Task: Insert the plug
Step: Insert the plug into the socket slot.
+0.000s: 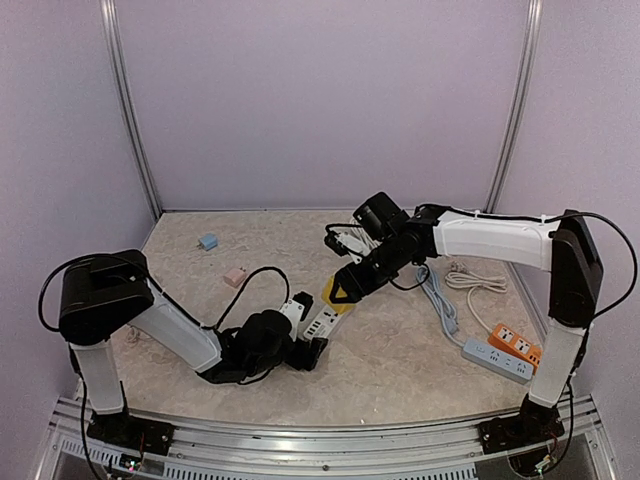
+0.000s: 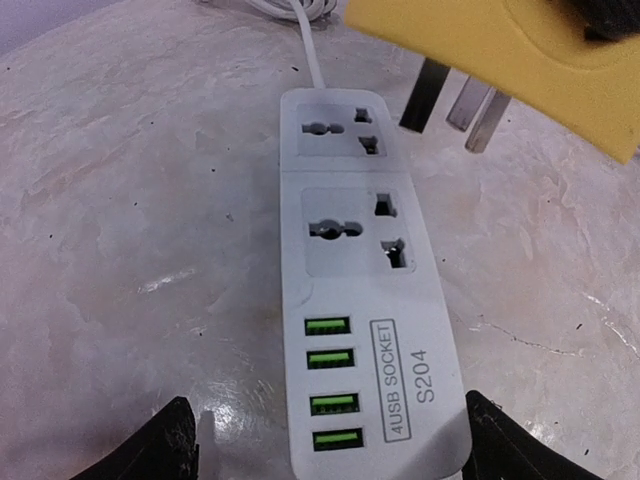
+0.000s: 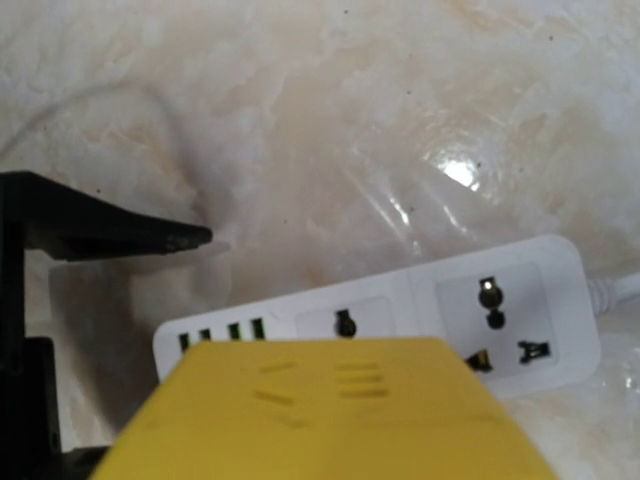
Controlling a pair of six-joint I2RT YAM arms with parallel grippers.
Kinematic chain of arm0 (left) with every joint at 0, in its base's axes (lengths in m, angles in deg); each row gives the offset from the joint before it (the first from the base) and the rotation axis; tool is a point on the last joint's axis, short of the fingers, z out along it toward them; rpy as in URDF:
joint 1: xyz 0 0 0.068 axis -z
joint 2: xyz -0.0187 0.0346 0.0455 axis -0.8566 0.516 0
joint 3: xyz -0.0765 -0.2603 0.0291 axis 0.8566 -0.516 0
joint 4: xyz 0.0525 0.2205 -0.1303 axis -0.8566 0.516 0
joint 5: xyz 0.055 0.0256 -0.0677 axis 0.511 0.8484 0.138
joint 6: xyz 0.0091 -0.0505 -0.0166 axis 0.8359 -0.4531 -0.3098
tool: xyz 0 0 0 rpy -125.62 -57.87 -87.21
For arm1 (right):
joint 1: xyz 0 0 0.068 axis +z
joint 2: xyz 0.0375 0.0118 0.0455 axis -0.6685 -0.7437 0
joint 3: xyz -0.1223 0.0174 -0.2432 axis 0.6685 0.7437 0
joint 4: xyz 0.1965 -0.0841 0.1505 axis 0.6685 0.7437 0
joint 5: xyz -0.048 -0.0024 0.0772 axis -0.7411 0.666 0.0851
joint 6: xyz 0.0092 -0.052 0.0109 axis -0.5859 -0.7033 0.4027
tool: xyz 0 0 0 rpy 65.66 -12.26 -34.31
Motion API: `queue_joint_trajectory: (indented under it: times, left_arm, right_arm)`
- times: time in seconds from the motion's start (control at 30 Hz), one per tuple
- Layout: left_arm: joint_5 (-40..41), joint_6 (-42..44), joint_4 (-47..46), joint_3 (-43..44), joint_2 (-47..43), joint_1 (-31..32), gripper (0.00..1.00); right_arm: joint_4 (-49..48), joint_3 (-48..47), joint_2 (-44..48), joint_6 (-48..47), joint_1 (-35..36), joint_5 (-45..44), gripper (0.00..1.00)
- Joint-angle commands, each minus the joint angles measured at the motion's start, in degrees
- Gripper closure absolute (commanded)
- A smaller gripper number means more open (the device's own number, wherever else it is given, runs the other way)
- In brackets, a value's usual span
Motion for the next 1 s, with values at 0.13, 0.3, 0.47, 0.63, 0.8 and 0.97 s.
queue_joint_trajectory:
  times: [0.13, 0.3, 0.47, 0.63, 0.8, 0.97]
  left_arm:
    - [1.97, 1.28, -8.69, -2.94, 2.35, 0.29, 0.16]
    - [1.24, 2.02, -11.32, -3.83, 3.09, 0.34, 0.16]
    - [1.04, 2.24, -13.27, -4.86, 3.18, 0.41, 0.16]
    - [0.82, 2.42, -13.84, -5.17, 3.1, 0.53, 0.15]
    - [0.89, 2.44, -14.8, -5.58, 3.12, 0.6, 0.15]
    - [0.87, 2.6, -14.81, -5.49, 3.36, 0.6, 0.15]
  right_arm:
    - [0.74, -2.81, -1.73, -2.57, -0.69, 1.59, 1.0]
    - [-0.47, -3.45, -2.28, -4.59, -0.61, 0.93, 1.0]
    - [-0.75, -4.44, -3.69, -6.75, -0.64, -1.21, 1.0]
    - [-0.3, -5.37, -5.49, -8.5, -0.52, -1.92, 1.0]
    - [-0.2, -5.66, -6.43, -10.21, -0.11, -2.86, 1.0]
    - [0.27, -6.41, -7.09, -12.49, 0.96, -2.99, 1.0]
